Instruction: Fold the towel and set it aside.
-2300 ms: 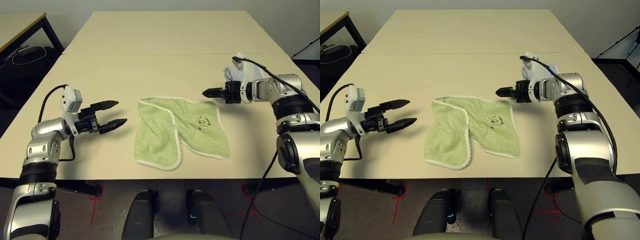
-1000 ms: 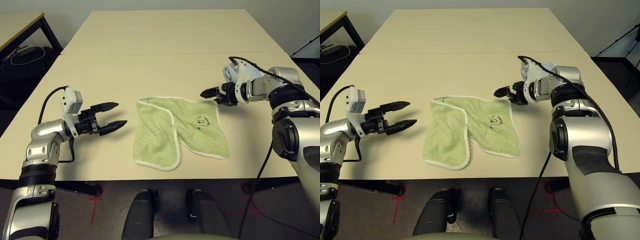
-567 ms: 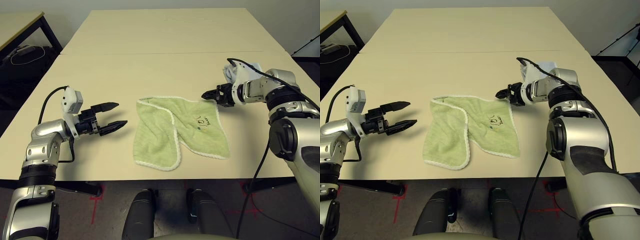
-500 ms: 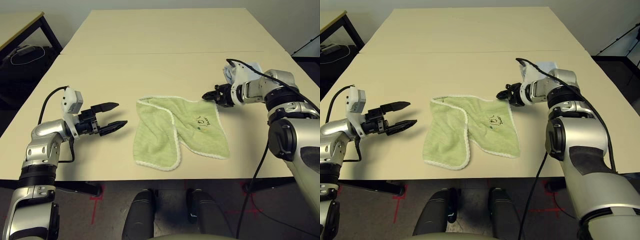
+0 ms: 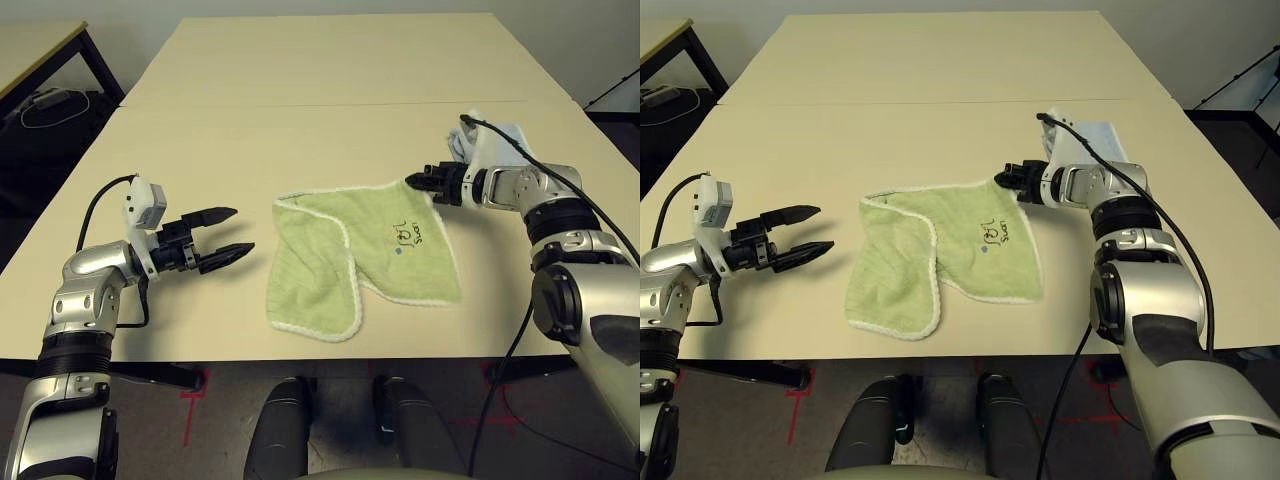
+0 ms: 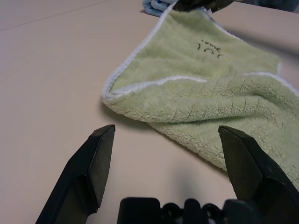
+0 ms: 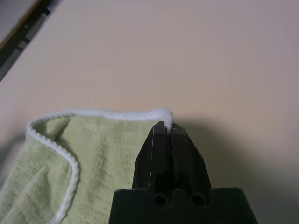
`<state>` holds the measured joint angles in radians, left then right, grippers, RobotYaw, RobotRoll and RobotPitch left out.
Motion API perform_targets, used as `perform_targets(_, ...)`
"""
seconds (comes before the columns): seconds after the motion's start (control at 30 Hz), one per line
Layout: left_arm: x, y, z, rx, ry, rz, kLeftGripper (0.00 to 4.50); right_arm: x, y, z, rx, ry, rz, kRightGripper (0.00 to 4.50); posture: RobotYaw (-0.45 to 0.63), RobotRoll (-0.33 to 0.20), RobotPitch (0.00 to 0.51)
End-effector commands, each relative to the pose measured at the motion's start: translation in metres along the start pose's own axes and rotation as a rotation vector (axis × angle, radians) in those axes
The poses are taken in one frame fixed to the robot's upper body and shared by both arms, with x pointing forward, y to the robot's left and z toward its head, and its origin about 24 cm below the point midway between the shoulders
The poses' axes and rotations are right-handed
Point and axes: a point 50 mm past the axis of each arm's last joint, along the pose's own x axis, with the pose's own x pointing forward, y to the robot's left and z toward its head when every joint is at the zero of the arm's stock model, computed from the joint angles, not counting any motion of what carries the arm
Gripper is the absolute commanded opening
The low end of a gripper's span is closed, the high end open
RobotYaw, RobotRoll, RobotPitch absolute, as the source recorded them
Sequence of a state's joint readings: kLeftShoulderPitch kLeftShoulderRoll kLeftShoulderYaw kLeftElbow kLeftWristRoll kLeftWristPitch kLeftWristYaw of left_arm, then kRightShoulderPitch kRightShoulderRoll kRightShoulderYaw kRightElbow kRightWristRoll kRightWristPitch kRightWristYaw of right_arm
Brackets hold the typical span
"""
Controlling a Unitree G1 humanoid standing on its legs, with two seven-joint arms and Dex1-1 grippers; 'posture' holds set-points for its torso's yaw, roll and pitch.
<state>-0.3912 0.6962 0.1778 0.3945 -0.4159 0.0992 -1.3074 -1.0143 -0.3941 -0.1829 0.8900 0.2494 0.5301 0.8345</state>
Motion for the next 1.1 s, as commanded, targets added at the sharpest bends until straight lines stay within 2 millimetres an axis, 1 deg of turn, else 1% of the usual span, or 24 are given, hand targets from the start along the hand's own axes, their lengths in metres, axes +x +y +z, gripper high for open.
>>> perform_targets(0.03, 0.002, -0.002, 0.0, 0.001, -0.002, -0.007, 4.5, -0.007, -0.003, 0.001, -0.207, -0.046, 0.028, 0.02, 0.08, 0.0, 0.146)
perform_targets(0.1, 0.002, -0.002, 0.0, 0.001, -0.003, -0.007, 4.5, -0.009, -0.002, 0.001, -0.367, -0.058, 0.044, 0.02, 0.08, 0.0, 0.146)
perform_targets(0.23, 0.003, -0.002, 0.0, 0.0, -0.006, -0.005, 4.5, -0.008, 0.001, 0.007, -0.554, -0.12, 0.038, 0.02, 0.09, 0.0, 0.143)
perform_targets(0.33, 0.004, -0.001, 0.001, -0.007, -0.017, 0.013, 4.5, -0.007, 0.006, 0.022, -0.674, -0.218, 0.014, 0.02, 0.09, 0.0, 0.14)
perform_targets(0.4, 0.005, 0.001, 0.003, -0.016, -0.031, 0.038, 4.5, -0.005, 0.015, 0.038, -0.746, -0.314, 0.002, 0.02, 0.09, 0.0, 0.137)
perform_targets(0.5, 0.008, 0.003, 0.004, -0.027, -0.046, 0.061, 4.5, -0.001, 0.027, 0.059, -0.815, -0.434, -0.014, 0.02, 0.09, 0.0, 0.134)
perform_targets(0.67, 0.012, 0.005, 0.004, -0.055, -0.065, 0.099, 4.5, 0.004, 0.046, 0.083, -0.894, -0.561, -0.014, 0.02, 0.09, 0.0, 0.126)
perform_targets(0.83, 0.014, 0.002, 0.004, -0.058, -0.057, 0.084, 4.5, 0.006, 0.068, 0.104, -0.952, -0.689, 0.027, 0.02, 0.1, 0.0, 0.127)
perform_targets(1.1, 0.013, 0.001, 0.005, 0.004, -0.047, 0.032, 4.5, 0.003, 0.106, 0.135, -1.053, -0.855, 0.122, 0.02, 0.1, 0.0, 0.126)
